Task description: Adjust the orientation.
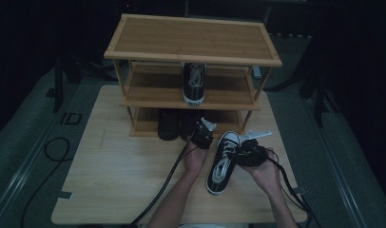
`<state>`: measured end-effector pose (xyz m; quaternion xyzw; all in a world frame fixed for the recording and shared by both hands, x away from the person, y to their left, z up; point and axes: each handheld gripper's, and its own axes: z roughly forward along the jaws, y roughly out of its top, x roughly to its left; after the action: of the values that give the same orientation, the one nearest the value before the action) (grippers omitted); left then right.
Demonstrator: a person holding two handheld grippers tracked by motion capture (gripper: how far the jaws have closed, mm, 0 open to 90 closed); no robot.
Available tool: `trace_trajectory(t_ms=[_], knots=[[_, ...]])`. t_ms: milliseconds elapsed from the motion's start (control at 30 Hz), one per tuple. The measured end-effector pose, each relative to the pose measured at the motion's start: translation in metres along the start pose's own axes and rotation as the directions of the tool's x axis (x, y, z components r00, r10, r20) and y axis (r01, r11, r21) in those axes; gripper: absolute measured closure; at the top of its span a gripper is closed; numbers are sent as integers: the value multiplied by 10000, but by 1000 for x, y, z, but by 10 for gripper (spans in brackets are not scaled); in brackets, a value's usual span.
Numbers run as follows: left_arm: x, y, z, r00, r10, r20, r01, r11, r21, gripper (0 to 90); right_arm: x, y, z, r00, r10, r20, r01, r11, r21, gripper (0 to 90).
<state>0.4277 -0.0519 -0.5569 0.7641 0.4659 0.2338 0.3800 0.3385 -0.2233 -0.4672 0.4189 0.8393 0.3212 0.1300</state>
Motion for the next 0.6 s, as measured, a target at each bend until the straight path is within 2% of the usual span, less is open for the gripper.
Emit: trace_trajectory(t_ms=[200,367,467,600], knots=[[0,0,0,10000,-10,9,10,10000,-4,900,8,-5,-1,9999,-42,150,40,9999,131,588],[0,0,0,10000,-17,14,17,10000,-6,900,13,-10,-2,10000,-16,92,13,9993,382,632],[0,0,0,10000,-9,12,9,10000,-3,900,15,-12,1,10000,-57,43,54,9983,576,692],[0,0,0,10000,-20,21,20,10000,0,900,16,-13,1,9997,-86,214,72,9981,609,796]])
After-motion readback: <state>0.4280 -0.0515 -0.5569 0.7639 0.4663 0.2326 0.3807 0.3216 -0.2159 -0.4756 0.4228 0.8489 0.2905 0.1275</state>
